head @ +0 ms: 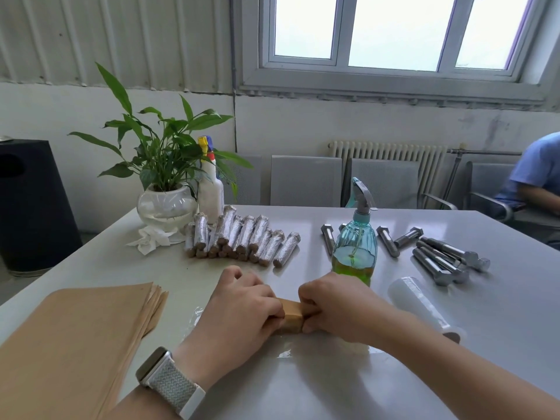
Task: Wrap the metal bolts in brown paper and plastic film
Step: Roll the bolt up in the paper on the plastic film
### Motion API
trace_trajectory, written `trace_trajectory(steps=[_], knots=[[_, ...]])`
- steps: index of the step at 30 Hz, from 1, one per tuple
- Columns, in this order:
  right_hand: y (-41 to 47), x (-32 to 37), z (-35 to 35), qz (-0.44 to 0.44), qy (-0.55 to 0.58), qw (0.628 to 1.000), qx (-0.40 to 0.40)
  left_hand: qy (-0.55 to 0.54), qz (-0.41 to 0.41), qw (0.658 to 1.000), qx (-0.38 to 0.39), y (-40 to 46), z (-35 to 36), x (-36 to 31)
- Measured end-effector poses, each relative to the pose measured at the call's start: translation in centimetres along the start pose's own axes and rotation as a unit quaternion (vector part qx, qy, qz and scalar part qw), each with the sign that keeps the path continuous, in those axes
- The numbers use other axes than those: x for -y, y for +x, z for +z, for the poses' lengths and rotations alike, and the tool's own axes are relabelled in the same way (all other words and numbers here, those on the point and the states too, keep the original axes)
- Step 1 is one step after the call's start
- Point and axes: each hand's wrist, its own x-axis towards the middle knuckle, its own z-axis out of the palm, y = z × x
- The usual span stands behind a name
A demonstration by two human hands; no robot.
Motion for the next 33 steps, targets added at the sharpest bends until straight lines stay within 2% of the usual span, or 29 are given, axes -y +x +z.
trace_trajectory(steps=[5, 9, 14, 17, 23, 27, 30, 33], knots=[[-0.9, 0.6, 0.5, 0.006, -0.025, 0.999, -0.036, -0.016, 0.026, 0.999, -0.036, -0.1, -0.2, 0.1], [-1.9, 1.1, 1.4, 0.000, -0.050, 0.995, -0.087, -0.062, -0.019, 0.998, -0.008, -0.1, -0.3, 0.0], [-2.7, 1.6, 1.8, -0.020, -0.094, 0.988, -0.117, -0.035, 0.001, 0.999, -0.008, 0.0, -0.4, -0.2], [-3.0, 1.5, 2.4, -0.033, -0.152, 0.973, -0.171, -0.038, -0.033, 0.999, 0.010, -0.1, -0.3, -0.5], [-3.4, 1.5, 3.3, -0.026, -0.189, 0.963, -0.192, -0.006, -0.095, 0.995, -0.040, 1.0, 0.2, -1.5], [-3.7, 1.5, 4.0, -0.040, -0.175, 0.954, -0.241, -0.001, -0.149, 0.988, 0.038, 1.1, 0.6, -1.5], [-3.8, 1.5, 4.3, -0.048, -0.152, 0.947, -0.280, -0.009, -0.154, 0.987, 0.043, 1.0, 0.7, -1.4], [-3.9, 1.5, 4.4, -0.044, -0.138, 0.953, -0.266, -0.005, -0.148, 0.987, 0.061, 0.9, 0.6, -1.2]])
